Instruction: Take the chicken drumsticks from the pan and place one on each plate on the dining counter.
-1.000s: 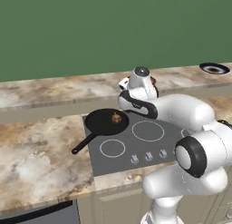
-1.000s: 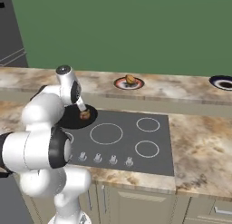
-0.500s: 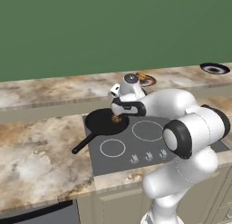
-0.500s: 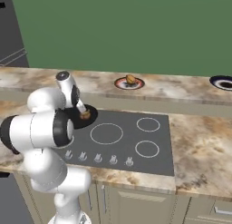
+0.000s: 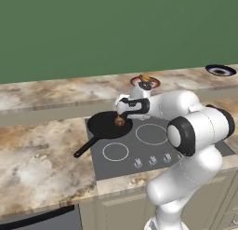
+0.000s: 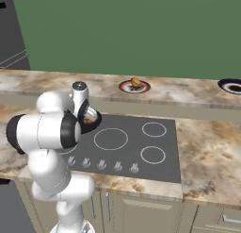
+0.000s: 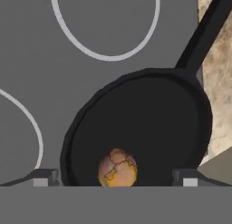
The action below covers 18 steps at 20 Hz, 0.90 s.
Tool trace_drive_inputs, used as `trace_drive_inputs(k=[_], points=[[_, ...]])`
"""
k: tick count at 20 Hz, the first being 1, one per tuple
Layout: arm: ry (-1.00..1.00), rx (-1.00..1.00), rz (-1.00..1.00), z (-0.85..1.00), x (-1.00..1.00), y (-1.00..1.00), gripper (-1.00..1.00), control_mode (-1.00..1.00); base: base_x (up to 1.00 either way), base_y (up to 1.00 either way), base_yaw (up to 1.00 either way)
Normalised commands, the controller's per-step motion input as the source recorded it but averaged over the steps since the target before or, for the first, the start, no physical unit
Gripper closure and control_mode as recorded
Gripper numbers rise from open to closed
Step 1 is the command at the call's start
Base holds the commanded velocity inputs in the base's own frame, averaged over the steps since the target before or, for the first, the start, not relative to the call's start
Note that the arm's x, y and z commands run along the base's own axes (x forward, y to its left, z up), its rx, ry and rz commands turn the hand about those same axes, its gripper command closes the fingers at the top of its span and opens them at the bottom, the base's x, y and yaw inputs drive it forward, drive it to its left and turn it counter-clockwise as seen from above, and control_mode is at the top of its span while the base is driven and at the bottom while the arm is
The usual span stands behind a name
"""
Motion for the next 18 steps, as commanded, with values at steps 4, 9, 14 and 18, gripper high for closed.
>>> trace_drive_inputs(k=[4, 9, 14, 18], points=[[0.02, -0.19, 0.27, -0.21, 0.08, 0.00, -1.00, -1.00, 0.00, 0.00, 0.00], [0.00, -0.17, 0.20, -0.26, 0.24, 0.00, -1.00, -1.00, 0.00, 0.00, 0.00], [-0.01, -0.17, 0.17, -0.40, 0.22, 0.10, -1.00, -1.00, 0.00, 0.00, 0.00], [-0.02, -0.09, 0.14, -0.40, 0.34, 0.16, -1.00, -1.00, 0.00, 0.00, 0.00]])
